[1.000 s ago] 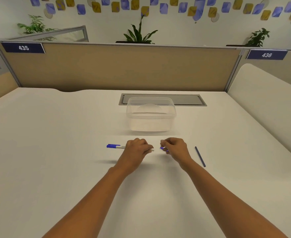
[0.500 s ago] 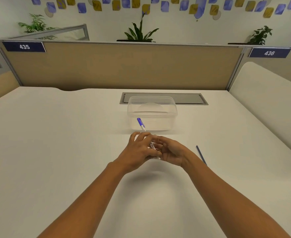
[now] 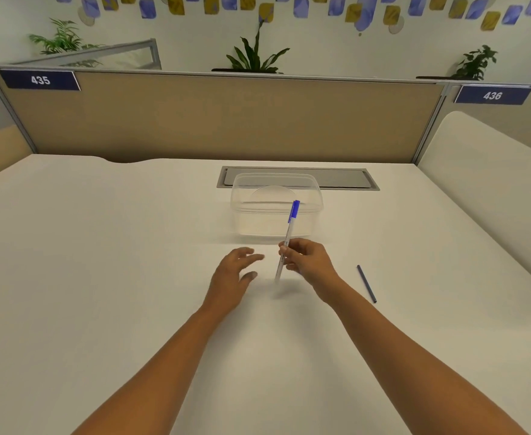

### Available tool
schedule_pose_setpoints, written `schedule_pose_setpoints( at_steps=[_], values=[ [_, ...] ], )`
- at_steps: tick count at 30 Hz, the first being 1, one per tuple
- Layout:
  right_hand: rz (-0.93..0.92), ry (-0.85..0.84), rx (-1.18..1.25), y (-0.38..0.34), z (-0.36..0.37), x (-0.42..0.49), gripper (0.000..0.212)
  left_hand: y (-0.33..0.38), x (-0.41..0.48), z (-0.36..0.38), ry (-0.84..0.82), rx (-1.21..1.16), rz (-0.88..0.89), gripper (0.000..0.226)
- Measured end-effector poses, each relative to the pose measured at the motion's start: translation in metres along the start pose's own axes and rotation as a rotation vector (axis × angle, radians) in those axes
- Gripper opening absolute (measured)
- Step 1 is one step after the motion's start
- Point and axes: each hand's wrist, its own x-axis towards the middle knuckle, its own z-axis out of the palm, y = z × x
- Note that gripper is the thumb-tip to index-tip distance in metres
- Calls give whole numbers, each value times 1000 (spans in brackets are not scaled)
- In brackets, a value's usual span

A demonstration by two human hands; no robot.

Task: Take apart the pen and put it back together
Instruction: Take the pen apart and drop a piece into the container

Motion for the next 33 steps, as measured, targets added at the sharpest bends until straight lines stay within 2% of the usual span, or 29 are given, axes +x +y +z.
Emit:
schedule_pose_setpoints(
  at_steps=[4, 8, 12, 18, 23, 29, 33],
  values=[
    [-253, 131, -268, 5, 7, -4, 17, -22, -11, 5, 21, 161, -161, 30],
    [-450, 146, -447, 14, 11, -12, 15, -33, -19, 10, -54, 259, -195, 31],
    [-373, 59, -523, 25, 11, -13, 15, -33, -20, 12, -47, 281, -190, 31],
    [-496, 146, -433, 13, 14, -18, 16, -34, -21, 13, -32, 296, -182, 32],
    [-354, 14, -538, 21, 13, -17, 14, -35, -22, 12, -37, 303, -166, 32],
    [-488, 129, -421, 11, 15, -26, 15, -35, -22, 13, -28, 319, -161, 32],
    [-358, -26, -535, 17, 13, -22, 14, -36, -22, 12, -31, 313, -155, 33]
  ],
)
